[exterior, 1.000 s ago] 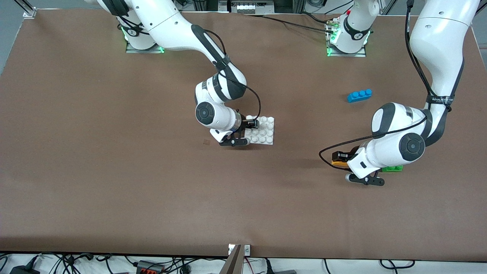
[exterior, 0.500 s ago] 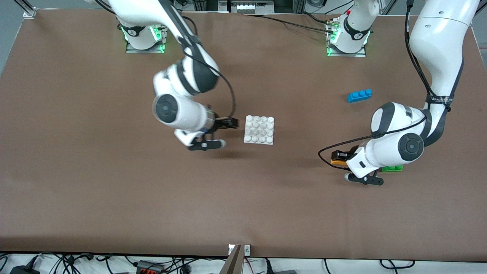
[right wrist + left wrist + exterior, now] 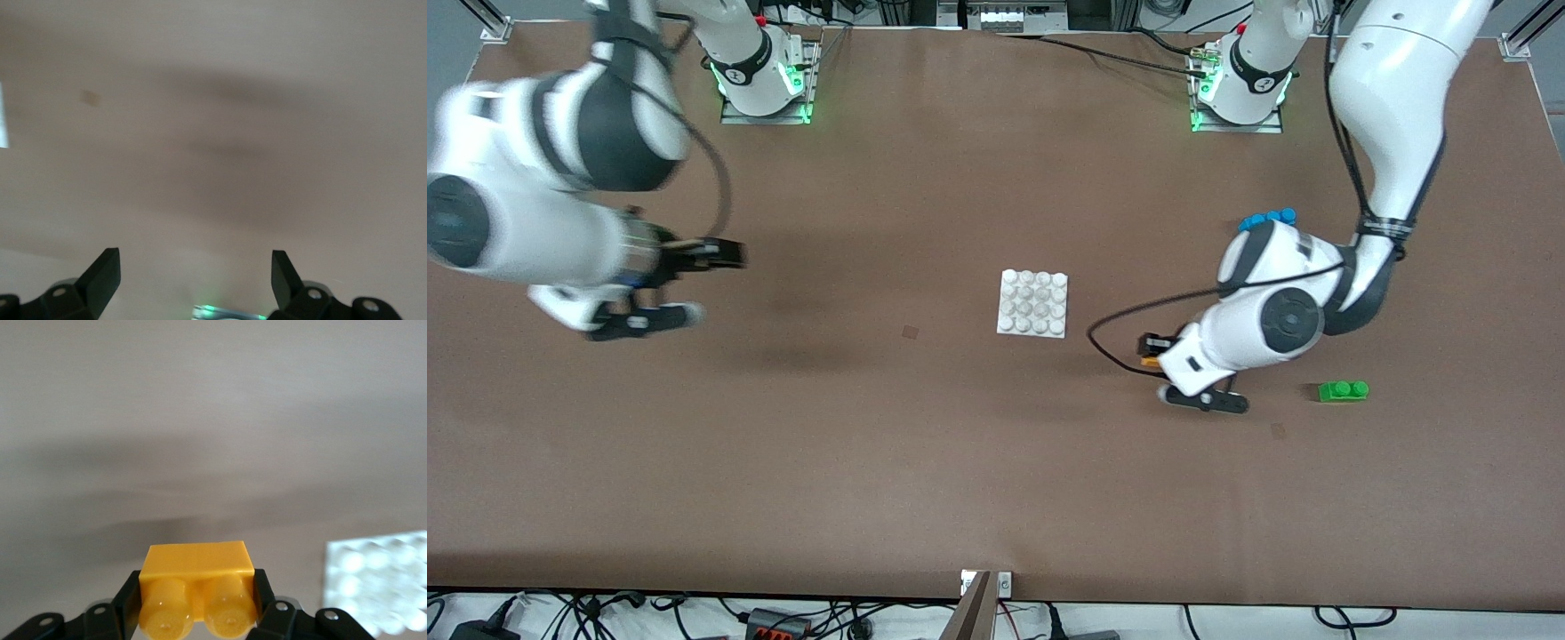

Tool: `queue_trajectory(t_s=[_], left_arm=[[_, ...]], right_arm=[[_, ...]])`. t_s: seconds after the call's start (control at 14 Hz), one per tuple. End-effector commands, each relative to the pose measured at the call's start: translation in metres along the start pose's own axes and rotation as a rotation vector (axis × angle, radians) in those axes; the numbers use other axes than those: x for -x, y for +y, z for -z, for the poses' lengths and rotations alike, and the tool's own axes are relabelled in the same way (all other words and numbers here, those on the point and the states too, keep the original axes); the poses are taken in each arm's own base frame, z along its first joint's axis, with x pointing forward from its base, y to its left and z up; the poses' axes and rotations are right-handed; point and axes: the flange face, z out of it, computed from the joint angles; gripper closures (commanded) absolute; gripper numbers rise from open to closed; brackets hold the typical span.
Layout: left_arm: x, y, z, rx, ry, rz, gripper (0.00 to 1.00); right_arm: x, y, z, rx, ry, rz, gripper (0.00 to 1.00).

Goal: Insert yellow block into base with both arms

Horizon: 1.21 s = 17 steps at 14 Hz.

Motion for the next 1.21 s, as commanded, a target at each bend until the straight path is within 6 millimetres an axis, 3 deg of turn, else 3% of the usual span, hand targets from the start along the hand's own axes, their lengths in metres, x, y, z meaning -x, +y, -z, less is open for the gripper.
queue_trajectory(t_s=[0.0, 0.14, 0.29, 0.43, 0.5, 0.64, 0.86, 1.0, 1.07, 1.14], left_arm=[[0.012, 0.055, 0.001, -0.017, -0.003, -0.048, 0.51], [0.023, 0.086, -0.016, -0.022, -0.025, -0.056, 0.51], [0.033, 0.116, -0.034, -0.030, -0.036, -0.071, 0.51], [0.042, 0.130, -0.041, -0.039, -0.047, -0.096, 0.51], [0.048, 0.141, -0.045, -0.045, -0.050, -0.116, 0.51], [0.059, 0.158, -0.054, -0.049, -0.043, -0.098, 0.53], [0.067, 0.171, -0.062, -0.039, -0.018, -0.078, 0.53], [0.074, 0.169, -0.061, -0.047, -0.016, -0.095, 0.53], [0.085, 0.166, -0.058, -0.045, 0.014, -0.106, 0.53], [0.099, 0.161, -0.063, -0.035, 0.047, -0.117, 0.53]], right_arm=[[0.042, 0.039, 0.048, 0.045, 0.012, 0.028, 0.00], [0.071, 0.053, 0.071, 0.104, -0.052, 0.006, 0.00], [0.084, 0.061, 0.092, 0.124, -0.034, -0.009, 0.00], [0.097, 0.083, 0.099, 0.088, -0.013, -0.030, 0.00], [0.095, 0.074, 0.094, 0.079, -0.028, -0.023, 0.00], [0.096, 0.091, 0.088, 0.051, -0.023, -0.028, 0.00], [0.097, 0.098, 0.075, 0.052, 0.014, -0.006, 0.00], [0.108, 0.086, 0.060, 0.130, 0.101, 0.009, 0.00], [0.117, 0.082, 0.051, 0.131, 0.113, -0.054, 0.00], [0.121, 0.081, 0.055, 0.122, 0.125, -0.111, 0.00]])
